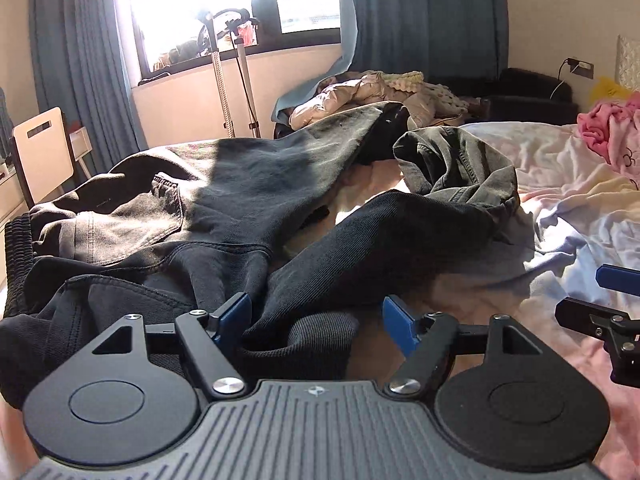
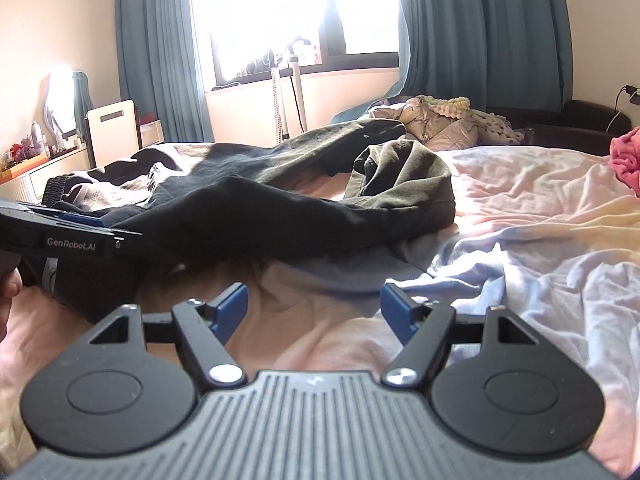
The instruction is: Fold clothes
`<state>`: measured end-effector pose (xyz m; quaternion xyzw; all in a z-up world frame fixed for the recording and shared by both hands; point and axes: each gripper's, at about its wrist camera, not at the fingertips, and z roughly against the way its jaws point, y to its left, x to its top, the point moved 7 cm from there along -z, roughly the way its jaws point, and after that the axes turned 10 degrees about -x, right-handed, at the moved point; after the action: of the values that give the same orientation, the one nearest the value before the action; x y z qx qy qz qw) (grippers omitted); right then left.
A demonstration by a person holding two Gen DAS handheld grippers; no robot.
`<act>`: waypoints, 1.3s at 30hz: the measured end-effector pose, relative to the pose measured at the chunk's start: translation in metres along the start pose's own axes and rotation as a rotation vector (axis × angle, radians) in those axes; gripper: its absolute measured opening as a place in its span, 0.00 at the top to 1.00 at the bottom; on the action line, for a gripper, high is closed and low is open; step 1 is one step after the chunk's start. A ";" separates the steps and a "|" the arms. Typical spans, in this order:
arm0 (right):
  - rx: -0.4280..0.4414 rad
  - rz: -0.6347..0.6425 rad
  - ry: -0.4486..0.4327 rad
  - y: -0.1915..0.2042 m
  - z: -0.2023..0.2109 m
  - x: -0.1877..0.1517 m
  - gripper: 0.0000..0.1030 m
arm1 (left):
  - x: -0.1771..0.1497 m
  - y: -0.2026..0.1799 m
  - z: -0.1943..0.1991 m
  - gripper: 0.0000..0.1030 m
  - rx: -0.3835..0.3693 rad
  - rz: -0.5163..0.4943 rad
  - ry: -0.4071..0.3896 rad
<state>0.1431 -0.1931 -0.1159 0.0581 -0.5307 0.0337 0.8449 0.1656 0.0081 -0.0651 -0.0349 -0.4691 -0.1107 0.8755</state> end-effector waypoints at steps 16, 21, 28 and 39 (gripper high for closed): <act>-0.083 -0.069 -0.086 -0.021 0.008 0.011 0.28 | 0.008 -0.045 0.006 0.17 -0.037 -0.073 -0.188; -0.147 -0.132 -0.086 -0.041 0.003 0.013 0.25 | 0.027 -0.081 -0.017 0.17 -0.034 -0.427 -0.293; -0.177 -0.253 -0.094 -0.070 0.006 0.018 0.21 | 0.041 -0.120 -0.091 0.13 -0.087 -0.682 -0.145; -0.164 -0.313 -0.055 -0.078 -0.006 0.015 0.19 | 0.042 -0.142 -0.173 0.13 -0.029 -0.836 0.005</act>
<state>0.1644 -0.2699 -0.1096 0.0719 -0.5392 -0.1431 0.8268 0.2969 -0.1650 -0.1331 0.1465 -0.4393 -0.4631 0.7557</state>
